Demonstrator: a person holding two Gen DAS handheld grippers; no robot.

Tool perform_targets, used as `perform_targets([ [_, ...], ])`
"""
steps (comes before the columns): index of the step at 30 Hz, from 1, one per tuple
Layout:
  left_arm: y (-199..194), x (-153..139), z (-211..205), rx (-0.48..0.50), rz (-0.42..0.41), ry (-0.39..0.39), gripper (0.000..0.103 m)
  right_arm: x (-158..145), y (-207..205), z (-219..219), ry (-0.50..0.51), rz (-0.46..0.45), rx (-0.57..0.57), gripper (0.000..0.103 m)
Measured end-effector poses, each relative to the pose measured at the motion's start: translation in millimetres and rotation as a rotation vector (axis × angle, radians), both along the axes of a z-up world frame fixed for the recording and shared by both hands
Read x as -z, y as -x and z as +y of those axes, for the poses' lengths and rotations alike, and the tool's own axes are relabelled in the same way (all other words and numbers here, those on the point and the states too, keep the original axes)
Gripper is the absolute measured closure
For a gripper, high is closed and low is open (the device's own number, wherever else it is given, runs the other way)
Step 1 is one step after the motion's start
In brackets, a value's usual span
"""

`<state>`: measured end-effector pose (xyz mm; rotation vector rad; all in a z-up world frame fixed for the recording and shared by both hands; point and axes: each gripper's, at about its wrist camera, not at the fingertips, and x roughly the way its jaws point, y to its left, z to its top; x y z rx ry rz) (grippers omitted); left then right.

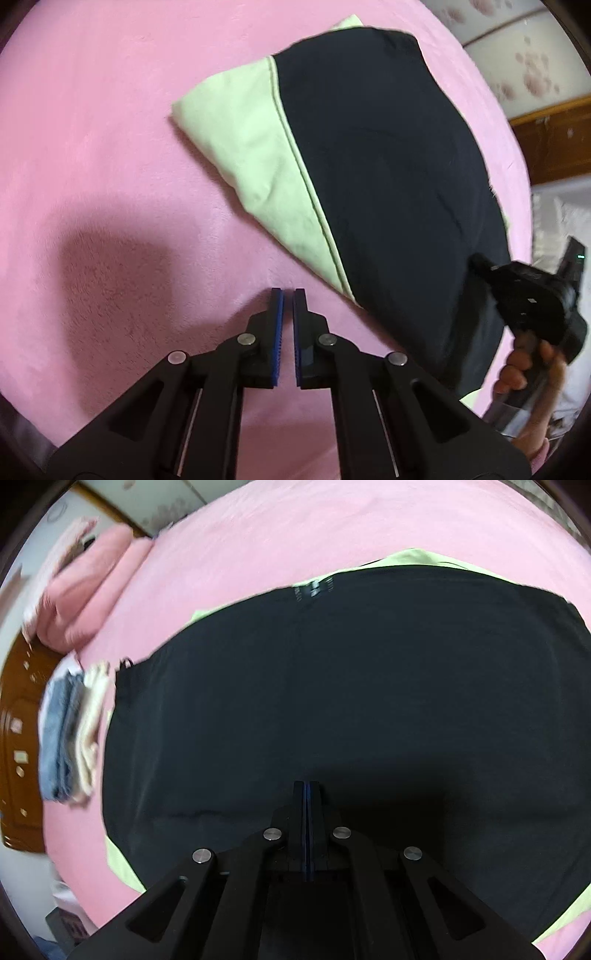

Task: Fold large clothes
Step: 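Grasp the folded jacket bundle with the left gripper and lift it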

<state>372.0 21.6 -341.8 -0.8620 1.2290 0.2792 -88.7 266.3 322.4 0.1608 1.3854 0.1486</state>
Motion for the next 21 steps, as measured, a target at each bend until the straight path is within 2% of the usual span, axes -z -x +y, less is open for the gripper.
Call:
perform_targets([
  [3,7,3,11,-0.033,-0.028,0.042,0.101,9,-13,39,0.086,0.038,-0.008,0.103],
  [6,5,4,16,-0.058,-0.064,0.103,0.1,28,-21,59,0.132,0.039,-0.018,0.103],
  [7,7,4,20,-0.064,-0.077,0.114,0.099,37,-15,80,0.138,0.038,-0.013,0.103],
  [10,6,2,26,-0.084,-0.137,0.132,0.096,45,-20,83,0.156,0.074,0.019,0.103],
  [12,3,5,30,-0.101,-0.15,0.122,0.087,55,-35,109,0.172,0.092,0.003,0.103],
  [13,-11,-3,34,-0.108,-0.154,0.121,0.082,56,-39,110,0.178,0.099,-0.005,0.103],
  [15,-3,-1,37,-0.125,-0.182,0.161,0.08,63,-46,125,0.179,0.105,-0.017,0.103],
  [16,4,-1,36,-0.127,-0.195,0.185,0.075,68,-55,139,0.174,0.107,-0.024,0.103],
  [18,26,-2,44,-0.121,-0.23,0.24,0.062,67,-59,135,0.152,0.109,-0.031,0.103],
  [20,31,-2,47,-0.128,-0.271,0.264,0.038,67,-61,119,0.129,0.114,-0.019,0.103],
  [21,36,-3,51,-0.148,-0.283,0.275,0.035,61,-59,100,0.123,0.116,-0.014,0.103],
])
